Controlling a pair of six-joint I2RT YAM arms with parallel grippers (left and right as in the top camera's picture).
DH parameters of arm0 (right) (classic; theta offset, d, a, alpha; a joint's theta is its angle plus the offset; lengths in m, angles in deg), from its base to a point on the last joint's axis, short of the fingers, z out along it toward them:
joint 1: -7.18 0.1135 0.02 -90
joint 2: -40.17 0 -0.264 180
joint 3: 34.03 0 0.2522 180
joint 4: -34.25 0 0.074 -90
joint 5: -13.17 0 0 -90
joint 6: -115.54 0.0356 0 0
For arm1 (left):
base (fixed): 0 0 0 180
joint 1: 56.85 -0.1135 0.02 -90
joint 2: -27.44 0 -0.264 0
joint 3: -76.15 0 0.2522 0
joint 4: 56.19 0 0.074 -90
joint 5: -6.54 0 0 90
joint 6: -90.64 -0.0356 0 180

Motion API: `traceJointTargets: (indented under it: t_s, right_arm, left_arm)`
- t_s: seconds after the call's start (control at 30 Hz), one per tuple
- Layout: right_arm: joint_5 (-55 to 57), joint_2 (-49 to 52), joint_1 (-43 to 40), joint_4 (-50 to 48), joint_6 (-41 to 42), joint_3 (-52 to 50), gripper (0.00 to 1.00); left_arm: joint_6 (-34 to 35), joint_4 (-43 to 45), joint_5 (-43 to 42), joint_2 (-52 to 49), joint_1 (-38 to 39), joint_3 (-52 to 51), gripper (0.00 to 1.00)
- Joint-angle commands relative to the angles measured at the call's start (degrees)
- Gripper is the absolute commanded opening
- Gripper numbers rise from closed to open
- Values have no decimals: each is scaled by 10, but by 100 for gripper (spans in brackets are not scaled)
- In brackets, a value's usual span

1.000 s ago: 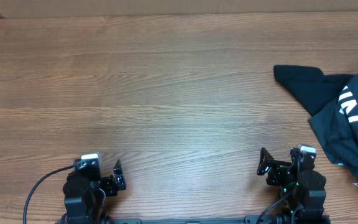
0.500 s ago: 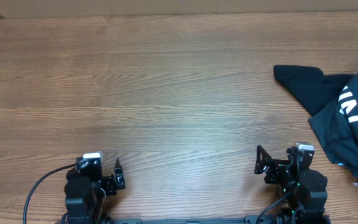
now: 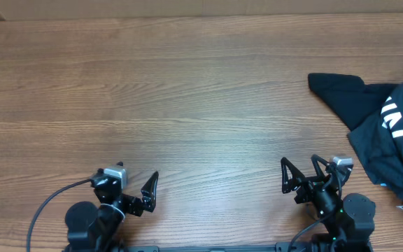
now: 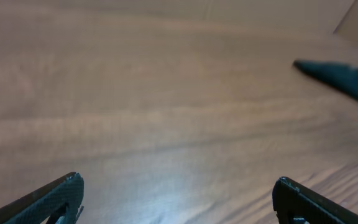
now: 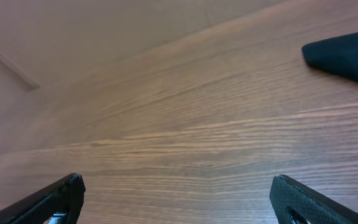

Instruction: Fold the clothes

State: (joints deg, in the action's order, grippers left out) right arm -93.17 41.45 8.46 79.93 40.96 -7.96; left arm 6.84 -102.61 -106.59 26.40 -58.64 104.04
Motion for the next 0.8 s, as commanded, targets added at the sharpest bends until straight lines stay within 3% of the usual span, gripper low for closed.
traceJointTargets:
  t_s: [0.0, 0.2, 0.27, 0.37, 0.4, 0.47, 0.53, 0.6, 0.73, 0.77]
  right_arm:
    - [-13, 52, 4, 15, 9, 115, 100]
    - [12, 315, 4, 183, 11, 377, 100]
    - [-33, 412, 4, 214, 11, 486, 100]
    - [-48, 488, -1, 267, 15, 560, 100]
    - [-41, 507, -11, 287, 45, 582, 100]
    - [-38, 532, -35, 323, 68, 613, 100]
    - [-8, 567, -73, 384, 70, 657, 100]
    - [-2, 606, -119, 438, 72, 724, 100]
    - [5, 664, -238, 510, 66, 826, 100]
    - [24, 679, -290, 527, 67, 825, 100]
  left_arm:
    - [18, 18, 1, -59, 3, 110, 100]
    - [-26, -88, -9, -378, 4, 424, 100]
    - [-26, -162, -49, -520, 20, 596, 100]
    - [-18, -219, -100, -666, 56, 789, 100]
    - [32, -218, -151, -708, 57, 828, 100]
    - [50, -181, -253, -753, 58, 849, 100]
    - [52, -182, -200, -782, 92, 856, 100]
    - [48, -216, -22, -800, 203, 861, 100]
    - [21, -237, 208, -838, 415, 878, 100]
    - [18, -237, 223, -851, 460, 878, 100]
